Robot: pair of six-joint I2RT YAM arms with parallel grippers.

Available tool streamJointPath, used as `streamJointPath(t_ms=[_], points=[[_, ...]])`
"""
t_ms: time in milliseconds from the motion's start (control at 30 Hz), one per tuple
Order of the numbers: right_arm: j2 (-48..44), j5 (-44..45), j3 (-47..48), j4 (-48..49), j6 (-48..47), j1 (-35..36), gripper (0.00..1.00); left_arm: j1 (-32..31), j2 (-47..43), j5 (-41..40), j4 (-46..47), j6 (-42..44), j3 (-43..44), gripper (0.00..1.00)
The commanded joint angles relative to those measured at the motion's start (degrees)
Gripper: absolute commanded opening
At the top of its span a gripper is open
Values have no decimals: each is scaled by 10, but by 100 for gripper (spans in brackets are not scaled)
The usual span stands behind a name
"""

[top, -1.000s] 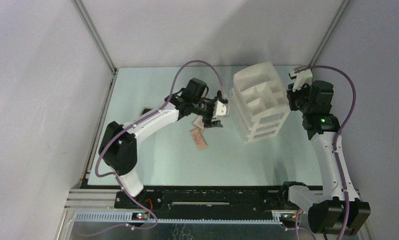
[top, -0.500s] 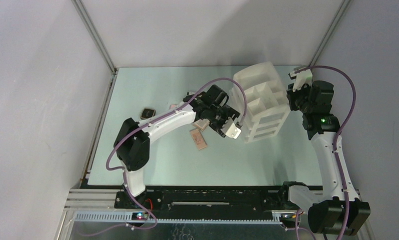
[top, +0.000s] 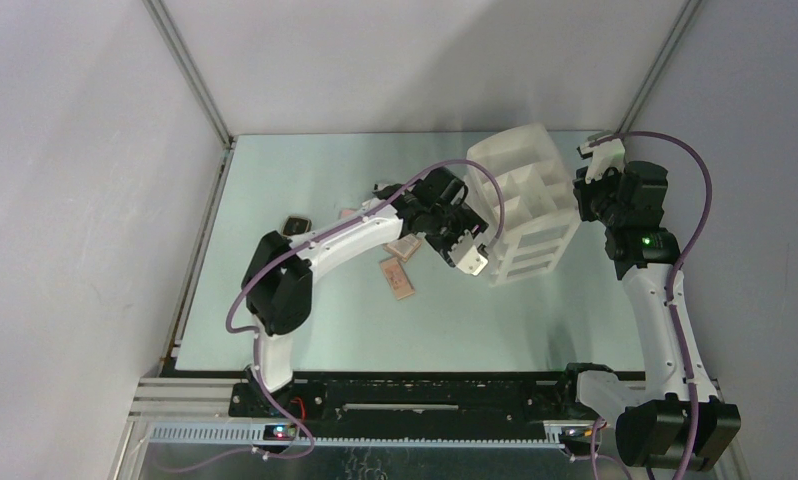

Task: Organize the makeup
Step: Open the makeup tool from the storage box.

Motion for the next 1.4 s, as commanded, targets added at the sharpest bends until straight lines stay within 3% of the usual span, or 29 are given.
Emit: streamJointPath(t_ms=[0, 1000, 1367], points=[[2, 2, 1, 2, -21, -3, 0, -7, 12, -6, 4, 26, 33, 69], [-6, -17, 1, -2, -20, -24, 0, -18, 62, -51, -44, 142, 59, 64], [-5, -19, 1, -3, -20, -26, 0, -18, 24, -35, -42, 108, 48, 62]])
